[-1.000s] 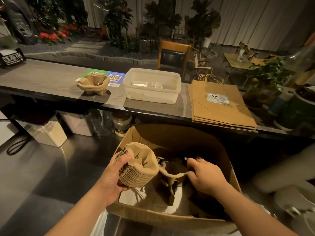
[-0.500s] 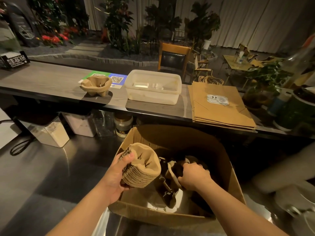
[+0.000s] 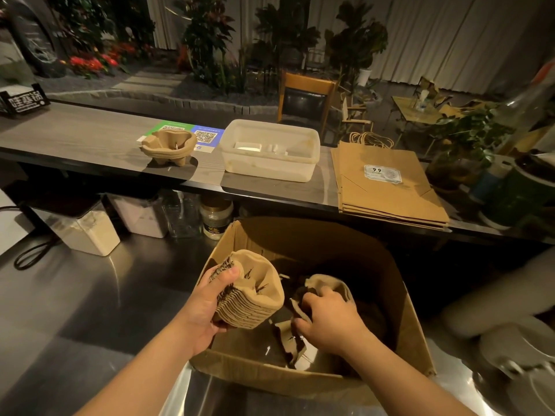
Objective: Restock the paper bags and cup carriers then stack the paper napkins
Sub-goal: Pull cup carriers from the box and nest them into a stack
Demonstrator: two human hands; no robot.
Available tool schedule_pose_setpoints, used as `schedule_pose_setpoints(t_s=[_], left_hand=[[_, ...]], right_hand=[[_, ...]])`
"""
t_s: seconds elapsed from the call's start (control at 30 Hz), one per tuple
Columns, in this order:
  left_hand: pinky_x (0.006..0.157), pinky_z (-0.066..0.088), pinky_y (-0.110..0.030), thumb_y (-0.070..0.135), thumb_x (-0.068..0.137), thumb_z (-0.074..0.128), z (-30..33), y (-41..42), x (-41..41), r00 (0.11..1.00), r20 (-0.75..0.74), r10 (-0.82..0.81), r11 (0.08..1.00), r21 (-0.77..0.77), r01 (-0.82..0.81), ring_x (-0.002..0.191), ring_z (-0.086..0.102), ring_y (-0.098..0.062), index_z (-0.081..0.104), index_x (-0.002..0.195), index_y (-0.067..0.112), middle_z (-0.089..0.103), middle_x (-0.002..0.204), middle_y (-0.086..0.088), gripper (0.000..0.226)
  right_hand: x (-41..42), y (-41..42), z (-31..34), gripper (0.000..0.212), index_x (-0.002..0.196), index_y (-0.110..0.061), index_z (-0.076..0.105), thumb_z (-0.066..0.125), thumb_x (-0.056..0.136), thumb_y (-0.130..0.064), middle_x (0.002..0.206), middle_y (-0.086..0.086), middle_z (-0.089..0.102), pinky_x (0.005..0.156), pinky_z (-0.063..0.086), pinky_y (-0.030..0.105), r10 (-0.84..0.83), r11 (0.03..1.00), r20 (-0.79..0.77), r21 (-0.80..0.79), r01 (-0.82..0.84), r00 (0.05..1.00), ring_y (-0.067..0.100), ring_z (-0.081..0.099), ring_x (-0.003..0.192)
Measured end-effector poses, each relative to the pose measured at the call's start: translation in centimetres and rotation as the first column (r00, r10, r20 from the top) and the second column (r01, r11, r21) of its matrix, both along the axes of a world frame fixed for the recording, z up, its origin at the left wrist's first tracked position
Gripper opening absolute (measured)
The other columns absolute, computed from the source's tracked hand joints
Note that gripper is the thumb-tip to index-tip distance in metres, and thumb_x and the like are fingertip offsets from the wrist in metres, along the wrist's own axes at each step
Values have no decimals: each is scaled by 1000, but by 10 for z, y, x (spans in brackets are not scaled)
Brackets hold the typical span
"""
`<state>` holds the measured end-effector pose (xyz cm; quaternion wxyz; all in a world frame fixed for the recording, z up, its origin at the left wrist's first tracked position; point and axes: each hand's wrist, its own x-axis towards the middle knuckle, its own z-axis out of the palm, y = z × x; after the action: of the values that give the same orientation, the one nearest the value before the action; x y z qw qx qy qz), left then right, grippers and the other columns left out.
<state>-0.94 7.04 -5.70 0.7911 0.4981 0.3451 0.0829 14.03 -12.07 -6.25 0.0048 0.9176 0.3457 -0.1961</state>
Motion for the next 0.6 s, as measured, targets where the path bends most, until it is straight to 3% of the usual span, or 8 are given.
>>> schedule_pose_setpoints(t_s=[0.1,0.2,0.3,0.47,0.6], left_hand=[[89,59,-55,63,74,79,3,-2,0,1000,-2,0,1000,-15,0,117,66,-36,57,132,38,72,124,-8,67],[82,57,-50,57,80,70,7,-4,0,1000,-2,-11,999,-35,10,115,66,-35,57,132,34,71,124,-9,58],[80,58,-48,60,75,79,8,-4,1,999,-5,-38,998,-43,38,112,67,-36,58,131,32,74,120,-11,66],[98,56,-60,70,51,84,-2,0,1,995,-16,-103,995,-16,103,116,68,-39,59,133,32,74,121,-12,93],[99,55,-59,72,49,85,-5,0,1,995,-8,-99,995,14,99,117,67,-37,58,132,35,74,123,-9,94]], right_hand=[[-2,-3,-4,38,135,-34,54,56,99,-45,140,-2,52,104,50,39,3,989,60,149,-11,998,17,55,120],[-4,-4,4,28,127,-34,58,57,100,-42,130,-8,51,97,53,29,-48,921,114,390,0,992,9,51,112],[-9,-3,16,17,114,-32,62,59,99,-41,117,-13,46,89,52,25,-3,833,214,541,-116,977,6,45,102],[-16,2,34,11,109,-33,60,59,99,-38,116,-6,48,80,48,31,228,766,412,483,-423,882,12,42,102],[-15,5,45,17,114,-35,58,62,98,-38,122,-3,49,86,48,35,291,769,422,430,-472,858,15,43,109]])
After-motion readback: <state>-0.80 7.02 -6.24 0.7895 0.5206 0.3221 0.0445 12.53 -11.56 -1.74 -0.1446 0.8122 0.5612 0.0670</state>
